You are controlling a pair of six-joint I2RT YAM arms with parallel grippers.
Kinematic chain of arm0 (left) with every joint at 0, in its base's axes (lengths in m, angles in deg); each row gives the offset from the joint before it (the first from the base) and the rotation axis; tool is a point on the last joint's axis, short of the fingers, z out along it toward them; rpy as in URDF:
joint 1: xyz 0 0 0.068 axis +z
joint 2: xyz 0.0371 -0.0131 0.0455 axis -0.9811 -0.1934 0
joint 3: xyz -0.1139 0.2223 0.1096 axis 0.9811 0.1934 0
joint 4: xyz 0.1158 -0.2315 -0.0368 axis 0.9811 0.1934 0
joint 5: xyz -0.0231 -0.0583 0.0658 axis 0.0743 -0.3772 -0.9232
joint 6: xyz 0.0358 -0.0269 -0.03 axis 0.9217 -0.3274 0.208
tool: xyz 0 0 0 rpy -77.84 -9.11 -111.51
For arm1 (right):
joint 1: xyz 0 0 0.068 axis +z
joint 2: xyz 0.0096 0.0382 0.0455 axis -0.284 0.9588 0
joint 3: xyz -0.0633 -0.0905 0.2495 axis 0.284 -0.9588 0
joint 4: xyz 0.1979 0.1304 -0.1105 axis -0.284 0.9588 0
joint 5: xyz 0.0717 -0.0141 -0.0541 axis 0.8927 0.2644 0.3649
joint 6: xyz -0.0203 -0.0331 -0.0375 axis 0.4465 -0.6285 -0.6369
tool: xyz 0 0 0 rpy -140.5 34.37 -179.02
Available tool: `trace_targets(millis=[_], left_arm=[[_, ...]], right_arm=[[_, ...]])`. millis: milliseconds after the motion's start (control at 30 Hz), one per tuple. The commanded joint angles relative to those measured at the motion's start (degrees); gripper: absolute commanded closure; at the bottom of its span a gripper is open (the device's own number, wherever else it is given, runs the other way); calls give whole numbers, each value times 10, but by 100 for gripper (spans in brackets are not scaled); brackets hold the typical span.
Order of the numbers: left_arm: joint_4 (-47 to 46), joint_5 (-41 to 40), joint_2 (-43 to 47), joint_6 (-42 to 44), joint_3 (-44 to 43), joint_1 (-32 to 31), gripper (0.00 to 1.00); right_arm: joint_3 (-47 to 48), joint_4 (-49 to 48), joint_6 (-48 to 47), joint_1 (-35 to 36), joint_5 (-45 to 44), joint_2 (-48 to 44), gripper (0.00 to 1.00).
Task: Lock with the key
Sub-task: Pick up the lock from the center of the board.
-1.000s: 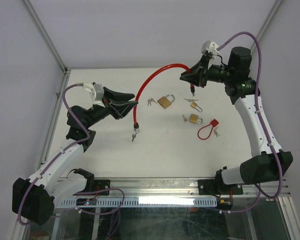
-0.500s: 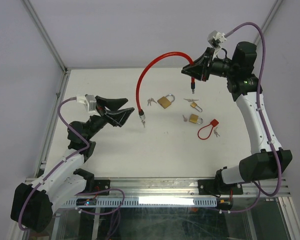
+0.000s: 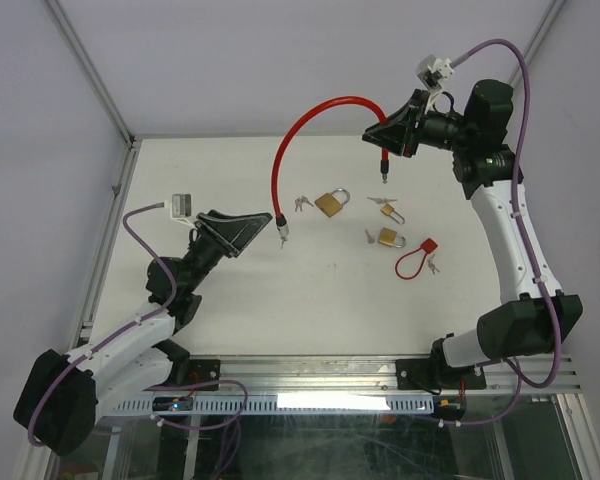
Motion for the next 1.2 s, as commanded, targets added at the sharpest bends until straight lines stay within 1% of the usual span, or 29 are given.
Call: trace_targets(millis=[0, 33, 133, 200, 233, 267, 333, 400, 467, 567, 633, 733, 833, 1000, 1033, 1100, 1133, 1167], left_arm=[[-71, -165, -20, -151, -4, -93, 30], [-50, -203, -26, -152, -19, -123, 25], [95, -307, -47, -193, -93, -187, 16], [186, -360, -67, -239, -137, -196, 9], [217, -385, -78, -278, -151, -197, 8], [227, -411, -87, -293, -157, -196, 6], [210, -461, -101, -326, -158, -196, 1], [207, -505, -111, -355, -161, -196, 1], [230, -535, -121, -387, -174, -195, 1], [283, -554, -146, -430, -204, -189, 1], [291, -553, -163, -452, -215, -176, 1], [270, -543, -188, -477, -220, -145, 1], [254, -532, -204, -484, -225, -119, 1], [168, -516, -225, -443, -218, -98, 2], [154, -515, -229, -433, -218, -96, 4], [133, -511, -235, -412, -219, -90, 16], [127, -503, -237, -402, -221, -81, 23], [122, -495, -237, -385, -223, -72, 29]], right_arm=[[0, -80, 59, -4, -10, -12, 100], [-6, -89, 65, -3, -11, -15, 100], [-21, -108, 79, -3, -14, -21, 100], [-32, -118, 87, -3, -16, -27, 100], [-37, -125, 93, -2, -16, -28, 100], [-42, -131, 96, -2, -15, -31, 100], [-52, -140, 102, -2, -15, -36, 100], [-60, -149, 105, -2, -15, -42, 100], [-71, -166, 113, -1, -11, -48, 100], [-86, -189, 132, -2, 3, -57, 100], [-100, -206, 142, -1, 13, -66, 100], [-123, -219, 144, 1, 23, -84, 100], [-145, -218, 133, 1, 31, -104, 100], [-186, -215, 108, 1, 47, -131, 100], [-196, -223, 108, 1, 56, -134, 100], [-212, -225, 94, 1, 71, -145, 100], [-217, -211, 69, 1, 78, -152, 100], [-219, -176, 28, 1, 80, -158, 100]])
